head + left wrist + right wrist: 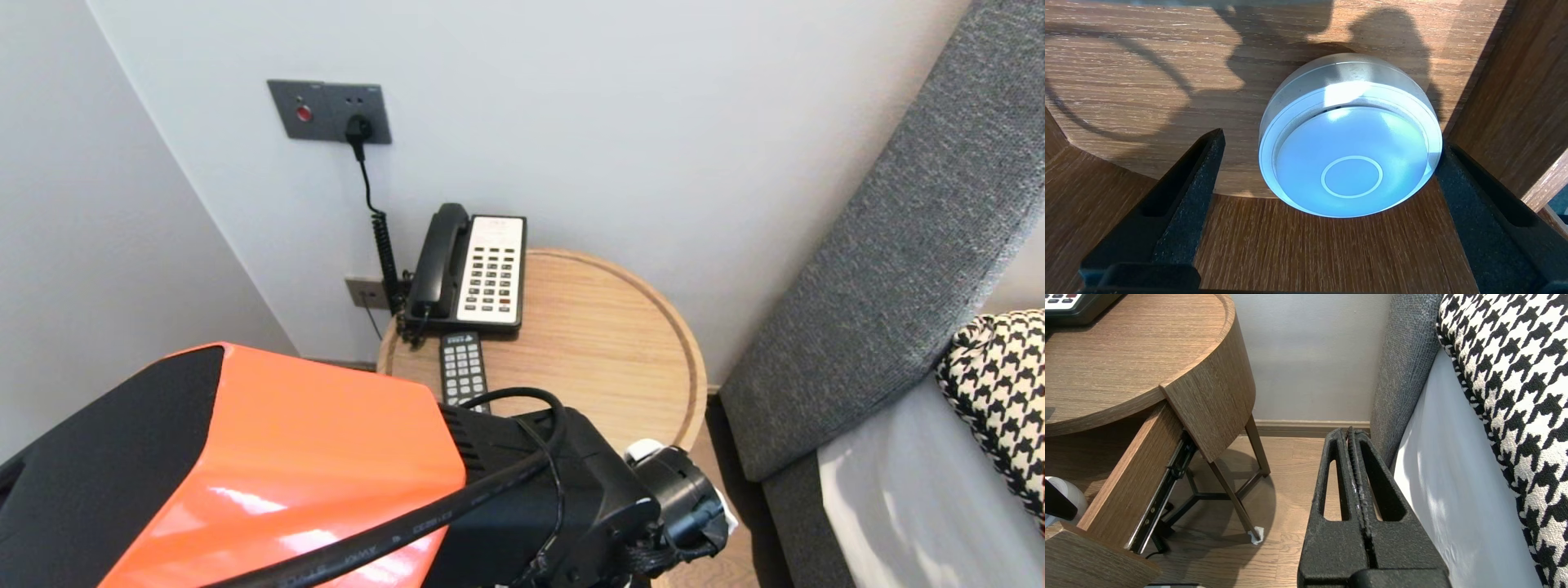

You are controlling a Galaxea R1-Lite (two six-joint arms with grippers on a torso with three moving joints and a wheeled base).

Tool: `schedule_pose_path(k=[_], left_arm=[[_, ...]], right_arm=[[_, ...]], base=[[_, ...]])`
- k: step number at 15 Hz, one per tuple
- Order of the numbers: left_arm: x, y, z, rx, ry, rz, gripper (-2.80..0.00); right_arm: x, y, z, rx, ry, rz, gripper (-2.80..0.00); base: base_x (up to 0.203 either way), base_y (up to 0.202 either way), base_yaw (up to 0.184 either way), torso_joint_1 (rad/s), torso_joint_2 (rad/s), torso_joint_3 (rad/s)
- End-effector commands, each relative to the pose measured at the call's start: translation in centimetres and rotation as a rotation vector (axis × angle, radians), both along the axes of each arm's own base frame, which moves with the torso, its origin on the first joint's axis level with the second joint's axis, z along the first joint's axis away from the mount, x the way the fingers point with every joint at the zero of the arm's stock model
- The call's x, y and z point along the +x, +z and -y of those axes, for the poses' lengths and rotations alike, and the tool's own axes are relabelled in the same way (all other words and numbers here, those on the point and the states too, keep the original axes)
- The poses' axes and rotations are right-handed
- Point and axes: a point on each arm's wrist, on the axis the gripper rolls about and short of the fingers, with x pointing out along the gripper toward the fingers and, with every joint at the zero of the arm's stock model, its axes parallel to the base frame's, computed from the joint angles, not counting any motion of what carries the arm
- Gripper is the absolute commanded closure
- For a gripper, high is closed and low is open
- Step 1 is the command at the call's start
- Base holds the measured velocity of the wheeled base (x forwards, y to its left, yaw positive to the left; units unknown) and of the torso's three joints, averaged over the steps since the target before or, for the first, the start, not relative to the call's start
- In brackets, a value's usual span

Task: Take the remote control out of the drawer one by one and place them on the table

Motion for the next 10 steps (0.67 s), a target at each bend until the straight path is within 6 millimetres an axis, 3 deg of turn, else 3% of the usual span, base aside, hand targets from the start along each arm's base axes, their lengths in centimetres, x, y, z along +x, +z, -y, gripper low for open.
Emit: schedule_pose_path(k=[1, 9, 10], left_arm=[[0.00, -0.29, 0.00, 0.010, 0.005, -0.006, -2.80], [0.02, -0.62, 0.04, 0.017, 0.005, -0.012, -2.80], [0.00, -0.57, 0.04, 0.016, 0.004, -0.011, 0.00]], right_arm=[[0.20, -0.67, 0.00, 0.000, 0.000, -0.025, 0.00], [0.20, -0.67, 0.00, 0.000, 0.000, -0.025, 0.00], [0.20, -0.67, 0.00, 0.000, 0.000, -0.025, 0.00]], base=[[0.000, 0.000, 0.000, 0.000, 0.00, 0.000], [0.000, 0.000, 0.000, 0.000, 0.00, 0.000], [0.000, 0.000, 0.000, 0.000, 0.00, 0.000]])
